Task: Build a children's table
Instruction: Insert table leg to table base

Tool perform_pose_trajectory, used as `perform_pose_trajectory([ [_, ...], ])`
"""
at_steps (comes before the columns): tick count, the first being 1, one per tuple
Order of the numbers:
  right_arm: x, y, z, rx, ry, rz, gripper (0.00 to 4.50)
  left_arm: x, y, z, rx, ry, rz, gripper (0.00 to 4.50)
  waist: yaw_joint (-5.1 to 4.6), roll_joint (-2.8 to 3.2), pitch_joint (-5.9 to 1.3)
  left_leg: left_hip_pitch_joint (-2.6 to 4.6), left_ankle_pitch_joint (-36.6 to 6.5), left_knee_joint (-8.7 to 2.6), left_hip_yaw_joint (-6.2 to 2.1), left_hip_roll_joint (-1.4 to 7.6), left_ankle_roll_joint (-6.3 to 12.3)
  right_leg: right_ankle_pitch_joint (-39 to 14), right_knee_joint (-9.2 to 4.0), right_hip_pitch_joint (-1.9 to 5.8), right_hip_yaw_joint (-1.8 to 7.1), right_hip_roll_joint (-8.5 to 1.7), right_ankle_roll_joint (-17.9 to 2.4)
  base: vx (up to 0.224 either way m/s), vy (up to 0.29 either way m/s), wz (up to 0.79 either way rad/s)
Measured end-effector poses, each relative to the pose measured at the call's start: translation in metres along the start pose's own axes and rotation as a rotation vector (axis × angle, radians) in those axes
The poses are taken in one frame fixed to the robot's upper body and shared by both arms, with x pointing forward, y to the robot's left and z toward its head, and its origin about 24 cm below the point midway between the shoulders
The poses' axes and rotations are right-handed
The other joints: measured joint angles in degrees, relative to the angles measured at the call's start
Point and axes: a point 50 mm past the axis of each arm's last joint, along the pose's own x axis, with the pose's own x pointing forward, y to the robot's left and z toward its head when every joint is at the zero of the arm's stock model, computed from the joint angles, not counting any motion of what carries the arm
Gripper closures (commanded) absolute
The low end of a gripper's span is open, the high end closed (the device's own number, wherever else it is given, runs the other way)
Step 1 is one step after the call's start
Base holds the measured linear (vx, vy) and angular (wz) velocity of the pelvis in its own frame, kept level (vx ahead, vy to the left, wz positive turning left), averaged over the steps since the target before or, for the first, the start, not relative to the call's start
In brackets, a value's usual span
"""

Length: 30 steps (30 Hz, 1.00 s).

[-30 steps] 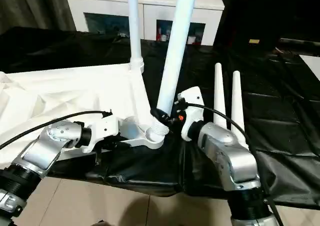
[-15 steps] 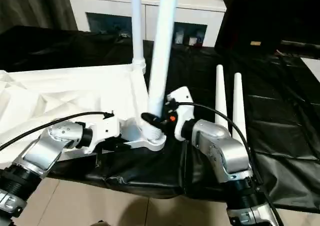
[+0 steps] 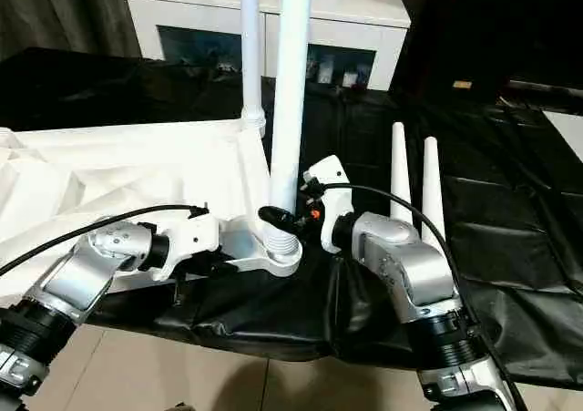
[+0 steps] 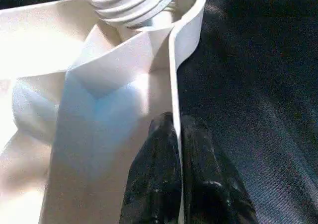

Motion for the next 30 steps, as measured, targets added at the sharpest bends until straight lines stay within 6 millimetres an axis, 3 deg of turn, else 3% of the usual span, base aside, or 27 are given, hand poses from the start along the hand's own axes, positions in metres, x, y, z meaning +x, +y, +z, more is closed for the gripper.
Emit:
perform_pose_trajectory([
  [18,-0.007,0.002,-0.008,0.023,0.054,0.035,2.65,0.001,0.000,0.000,0.003,-0.001,-0.016,4.50,0.11,0.00,-0.03,0.10,0.0,-0.02,0.00,-0.01,0.00,0.0,-0.01,0.10,0.00,-0.01,0.0,0.000,0.000,0.00],
  [30,-0.007,-0.004,-0.022,0.152,-0.050,0.002,2.65,0.002,0.000,0.000,0.008,-0.003,-0.007,4.50,0.13,-0.01,-0.07,0.14,0.0,-0.06,-0.01,-0.02,0.00,0.0,-0.03,0.16,0.00,-0.01,0.0,0.000,0.000,0.00],
])
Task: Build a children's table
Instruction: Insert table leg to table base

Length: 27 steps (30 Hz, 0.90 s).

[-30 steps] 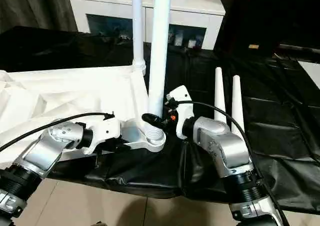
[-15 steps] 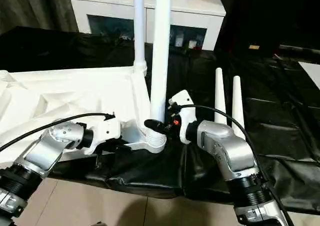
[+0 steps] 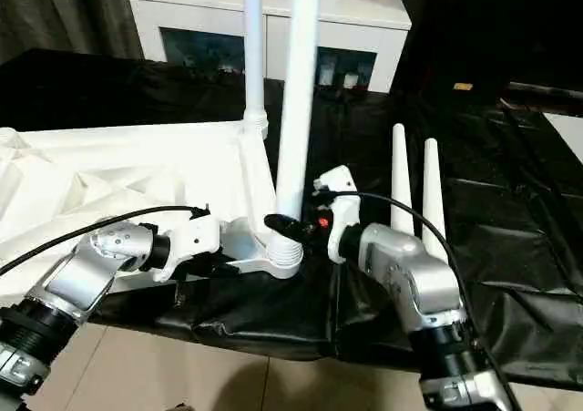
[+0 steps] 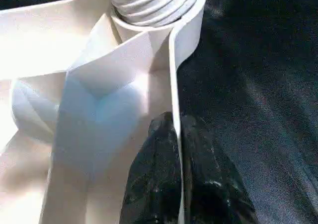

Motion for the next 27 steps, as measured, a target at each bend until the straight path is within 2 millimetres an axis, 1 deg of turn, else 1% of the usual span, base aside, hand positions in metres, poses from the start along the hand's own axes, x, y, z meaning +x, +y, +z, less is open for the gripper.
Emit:
perform_pose_trajectory([
  [9,-0.008,-0.003,-0.020,0.058,-0.124,-0.040,2.65,0.001,0.000,-0.001,-0.001,-0.001,0.003,4.50,-0.06,0.07,-0.06,0.06,0.0,-0.04,0.00,-0.01,0.00,0.0,-0.06,0.05,0.00,0.00,0.0,0.000,0.000,0.00],
  [17,-0.014,-0.001,-0.031,0.031,-0.213,-0.070,2.65,0.003,0.001,-0.001,0.006,-0.003,0.003,4.50,-0.09,0.18,-0.11,0.12,0.0,-0.39,-0.01,-0.03,0.00,0.0,-0.34,0.25,-0.03,0.00,0.0,0.000,0.000,0.00],
  [20,-0.017,0.003,-0.037,-0.023,-0.227,-0.080,2.65,0.004,0.001,-0.001,0.006,-0.002,0.008,4.50,-0.22,0.26,-0.11,0.17,0.0,-0.78,-0.03,-0.03,0.00,0.0,-0.98,0.46,-0.21,0.01,0.0,0.000,0.000,0.00],
  [23,-0.018,0.005,-0.040,-0.089,-0.239,-0.091,2.65,0.006,0.001,0.000,0.014,-0.003,0.007,4.50,-0.19,0.29,-0.09,0.17,0.0,-0.82,-0.03,-0.05,0.01,0.0,-1.22,0.59,-0.20,0.01,0.0,0.000,0.000,0.00],
  [27,-0.019,0.008,-0.042,-0.136,-0.255,-0.098,2.65,0.007,0.000,0.002,0.018,-0.007,0.002,4.50,-0.17,0.33,-0.12,0.20,0.0,-1.06,0.01,-0.07,0.01,0.0,-1.50,0.78,-0.20,0.01,0.0,0.000,0.000,0.00],
])
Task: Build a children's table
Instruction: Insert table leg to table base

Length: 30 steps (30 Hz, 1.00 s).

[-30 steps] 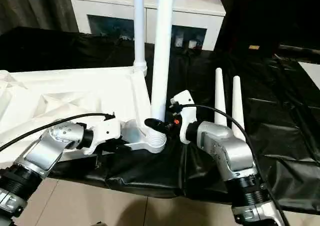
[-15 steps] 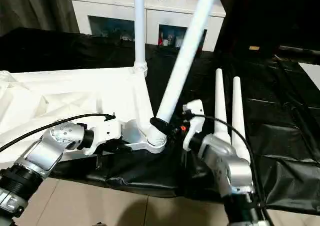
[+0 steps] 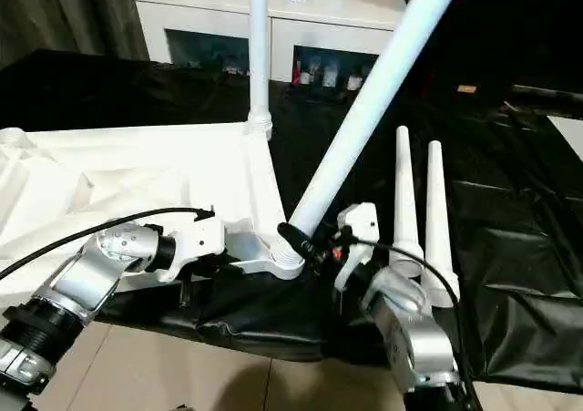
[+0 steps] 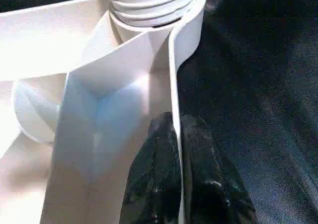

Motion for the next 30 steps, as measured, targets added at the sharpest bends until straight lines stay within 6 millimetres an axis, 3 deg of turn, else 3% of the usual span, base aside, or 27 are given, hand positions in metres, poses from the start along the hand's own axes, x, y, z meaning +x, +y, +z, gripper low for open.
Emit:
perform_pose_trajectory([
  [8,0.009,0.003,0.005,-0.106,0.069,0.059,2.65,-0.001,0.001,-0.004,-0.014,0.010,0.016,4.50,-0.41,-0.13,-0.10,0.12,0.0,-0.16,-0.02,0.00,0.00,0.0,-0.08,0.08,-0.07,0.01,0.0,0.000,0.000,0.00],
  [13,0.021,0.001,0.012,-0.161,0.168,0.108,2.65,-0.002,0.002,-0.006,-0.016,0.020,0.026,4.50,-1.54,-0.35,-0.18,0.11,0.0,-0.12,-0.07,-0.05,0.00,0.0,-0.47,0.12,-0.12,0.00,0.0,0.000,0.000,0.00],
  [17,0.026,-0.002,0.017,-0.140,0.208,0.124,2.65,-0.003,0.002,-0.007,-0.019,0.024,0.026,4.50,-1.87,-0.42,-0.23,0.09,0.0,-0.11,-0.07,-0.08,0.01,0.0,-0.60,0.16,-0.09,0.00,0.0,0.000,0.000,0.00],
  [27,0.027,-0.004,0.020,-0.114,0.253,0.137,2.65,-0.002,0.003,-0.007,-0.022,0.026,0.030,4.50,-1.83,-0.59,-0.34,0.12,0.0,-0.12,-0.08,-0.07,0.01,0.0,-0.60,0.08,-0.12,0.00,0.0,0.000,0.000,0.00],
  [30,0.027,-0.005,0.019,-0.113,0.254,0.119,2.65,0.000,0.004,-0.008,-0.026,0.024,0.041,4.50,-1.83,-0.33,-0.17,0.53,0.0,-0.15,-0.15,-0.07,0.05,-0.1,-0.87,0.29,-0.33,0.00,0.1,0.000,0.000,0.00],
])
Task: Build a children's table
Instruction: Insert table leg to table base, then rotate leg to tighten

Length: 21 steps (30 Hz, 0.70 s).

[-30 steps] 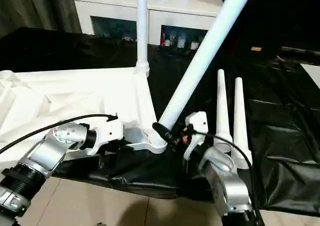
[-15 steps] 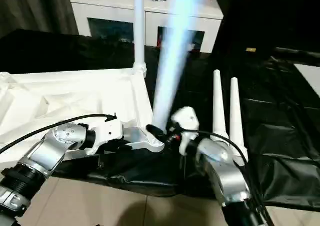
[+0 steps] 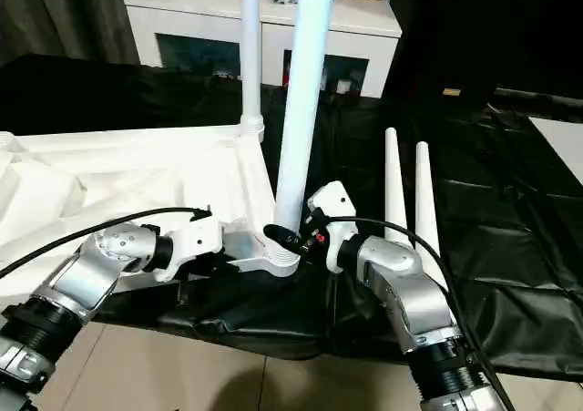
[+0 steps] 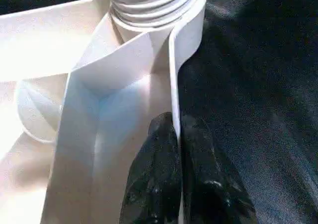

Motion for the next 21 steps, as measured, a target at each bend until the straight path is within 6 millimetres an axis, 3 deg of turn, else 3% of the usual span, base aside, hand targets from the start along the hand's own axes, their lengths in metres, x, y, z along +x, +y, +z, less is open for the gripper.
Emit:
perform_pose_trajectory([
  [2,0.001,0.000,0.000,0.003,-0.002,-0.031,2.65,0.002,0.001,0.000,-0.007,0.000,0.011,4.50,-0.15,0.37,0.24,0.26,-0.1,-0.13,-0.30,0.05,0.09,0.0,-0.86,0.65,-0.65,-0.06,0.0,0.000,0.000,0.00],
  [5,0.005,-0.001,-0.001,0.010,-0.005,-0.086,2.65,0.005,0.003,-0.001,-0.034,0.004,0.037,4.50,-1.04,1.50,0.93,0.46,-0.2,-0.57,-1.17,0.17,0.26,-0.2,-2.78,2.11,-3.32,-0.77,0.2,-0.019,0.012,0.00],
  [6,0.007,-0.001,-0.001,0.017,-0.009,-0.112,2.65,0.006,0.005,-0.001,-0.048,0.007,0.049,4.50,-0.96,1.75,1.11,0.18,-0.2,-1.00,-1.15,0.17,0.25,-0.6,-1.81,2.68,-3.25,-0.83,0.2,-0.056,0.037,-0.01],
  [7,0.010,-0.002,-0.001,0.026,-0.011,-0.154,2.65,0.009,0.008,0.001,-0.069,0.013,0.064,4.50,-0.64,1.13,1.33,0.10,-0.2,-1.06,-0.41,0.08,0.26,-3.5,2.46,2.62,-1.50,-0.93,-1.0,-0.097,-0.004,0.19],
  [8,0.010,-0.004,-0.001,0.033,-0.016,-0.182,2.65,0.011,0.009,0.004,-0.071,0.014,0.075,4.50,0.15,-0.58,1.15,0.31,-0.2,-1.20,1.60,-0.04,0.24,-5.1,4.80,2.75,0.68,-1.02,-1.4,-0.012,-0.094,0.20],
  [9,0.016,-0.006,0.002,0.044,-0.025,-0.214,2.65,0.012,0.012,0.006,-0.078,0.017,0.100,4.50,0.42,-1.79,0.77,0.39,-0.3,-0.83,2.13,-0.31,0.17,-5.4,5.23,1.82,2.12,-1.32,1.2,-0.012,-0.094,0.20],
  [10,0.024,-0.008,0.006,0.050,-0.028,-0.266,2.65,0.013,0.014,0.007,-0.102,0.017,0.134,4.50,0.73,-1.37,0.71,0.16,-1.5,0.99,0.45,-0.52,0.31,-5.5,5.29,1.15,1.75,-1.48,1.2,0.016,-0.074,-0.25],
  [11,0.029,-0.009,0.007,0.061,-0.030,-0.303,2.65,0.016,0.014,0.009,-0.124,0.014,0.145,4.50,1.19,-0.52,0.48,-0.13,-1.4,1.44,-1.47,-0.63,0.17,-5.4,5.26,1.04,0.90,-1.48,1.3,0.024,0.038,-0.54],
  [12,0.034,-0.011,0.009,0.077,-0.035,-0.359,2.65,0.021,0.015,0.013,-0.146,0.015,0.167,4.50,1.18,0.59,0.05,-0.48,-0.4,1.51,-2.23,-0.62,-0.95,-5.2,5.24,0.74,0.19,-1.50,1.1,0.024,0.038,-0.54],
  [13,0.043,-0.016,0.013,0.099,-0.034,-0.437,2.65,0.028,0.020,0.019,-0.172,0.027,0.204,4.50,0.47,0.65,-0.07,-0.91,0.2,1.39,-2.44,-0.63,-0.88,-4.2,4.69,0.57,0.24,-1.14,1.0,0.015,0.046,-0.23],
  [16,0.055,-0.021,0.016,0.137,-0.019,-0.542,2.65,0.040,0.022,0.028,-0.202,0.046,0.262,4.50,-0.13,-0.10,0.07,-0.59,0.2,0.62,-1.75,-0.57,-0.86,-3.6,4.08,0.10,1.14,-0.78,0.6,-0.071,-0.007,0.16],
  [20,0.064,-0.029,0.021,0.191,-0.026,-0.674,2.65,0.057,0.024,0.042,-0.247,0.047,0.313,4.50,-0.46,0.05,0.20,-0.69,0.2,-0.31,-1.79,-0.62,-0.84,-3.6,2.19,0.42,0.71,-0.79,0.7,0.000,0.000,0.00],
  [21,0.065,-0.031,0.021,0.197,-0.024,-0.701,2.65,0.061,0.024,0.045,-0.248,0.048,0.322,4.50,-0.53,0.06,0.20,-0.71,0.2,-0.61,-1.77,-0.67,-0.84,-3.6,1.73,0.79,0.68,-0.79,0.7,0.000,0.000,0.00],
])
